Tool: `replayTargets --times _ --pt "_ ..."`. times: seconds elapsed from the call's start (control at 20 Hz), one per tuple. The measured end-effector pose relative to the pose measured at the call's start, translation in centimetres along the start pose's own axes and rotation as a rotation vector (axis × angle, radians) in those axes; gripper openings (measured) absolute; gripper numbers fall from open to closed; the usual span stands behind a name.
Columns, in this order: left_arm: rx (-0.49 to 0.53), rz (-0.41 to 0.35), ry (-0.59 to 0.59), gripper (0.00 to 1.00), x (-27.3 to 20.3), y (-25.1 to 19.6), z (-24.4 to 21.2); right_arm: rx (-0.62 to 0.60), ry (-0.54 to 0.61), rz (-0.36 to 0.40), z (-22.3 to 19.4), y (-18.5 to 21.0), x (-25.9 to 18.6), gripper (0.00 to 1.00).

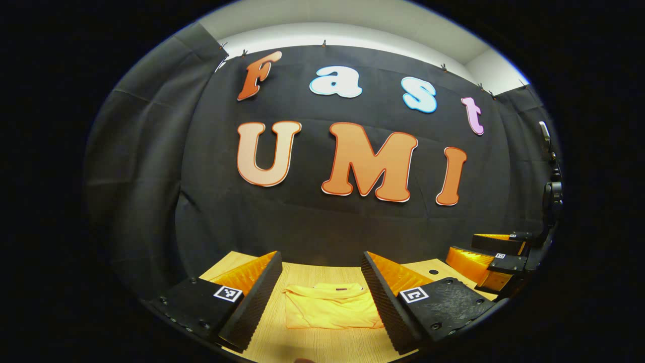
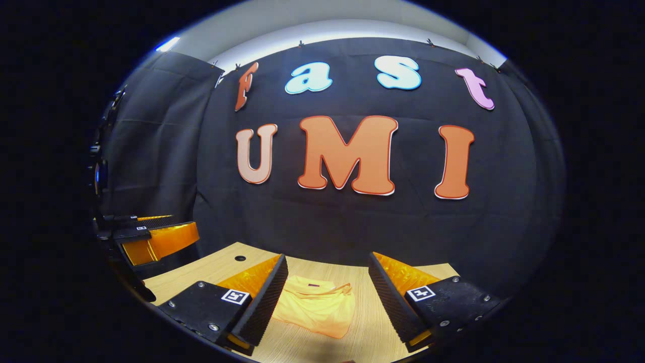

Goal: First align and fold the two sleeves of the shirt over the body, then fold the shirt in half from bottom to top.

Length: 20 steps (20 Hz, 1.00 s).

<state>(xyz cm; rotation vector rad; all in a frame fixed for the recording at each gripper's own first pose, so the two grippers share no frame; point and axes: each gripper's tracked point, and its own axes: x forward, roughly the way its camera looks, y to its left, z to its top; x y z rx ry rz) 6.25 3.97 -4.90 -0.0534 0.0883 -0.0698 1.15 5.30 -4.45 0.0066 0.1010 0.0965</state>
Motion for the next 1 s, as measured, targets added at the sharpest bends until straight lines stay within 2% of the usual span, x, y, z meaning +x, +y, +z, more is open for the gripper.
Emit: replayTargets --times 0.1,0.15,0.35,0.6,0.8,0.9,0.95,1.0 --pt "0.038 0.055 -0.005 0.97 -1.7 0.6 0.1 -0.023 -0.023 0.003 0.3 0.3 -1.4 0.98" --pt "0.039 0.058 -0.016 0.98 -2.1 0.2 0.5 -0.032 -0.035 0.014 0.4 0.7 -2.1 0.98" --pt "0.052 0.042 -0.036 0.95 -4.2 -0.1 0.9 -0.068 -0.044 0.023 0.2 0.9 -4.2 0.98" --pt "0.090 0.018 -0.052 0.98 -5.9 -1.5 1.0 -0.047 -0.041 0.012 0.0 0.6 -5.8 0.99" --pt "0.106 -0.005 -0.054 0.95 -6.9 -2.5 1.0 -0.051 -0.040 -0.011 0.2 0.0 -6.5 0.99" --pt "0.112 -0.009 -0.052 0.98 -7.5 -2.6 0.8 -0.039 -0.037 -0.007 0.3 0.3 -6.9 0.99" --pt "0.115 -0.009 -0.048 0.98 -7.7 -2.7 0.5 -0.036 -0.033 -0.005 0.0 0.3 -6.8 0.94" --pt "0.120 -0.008 -0.042 0.97 -7.8 -2.5 0.4 -0.037 -0.029 -0.002 0.0 0.4 -6.8 0.94"
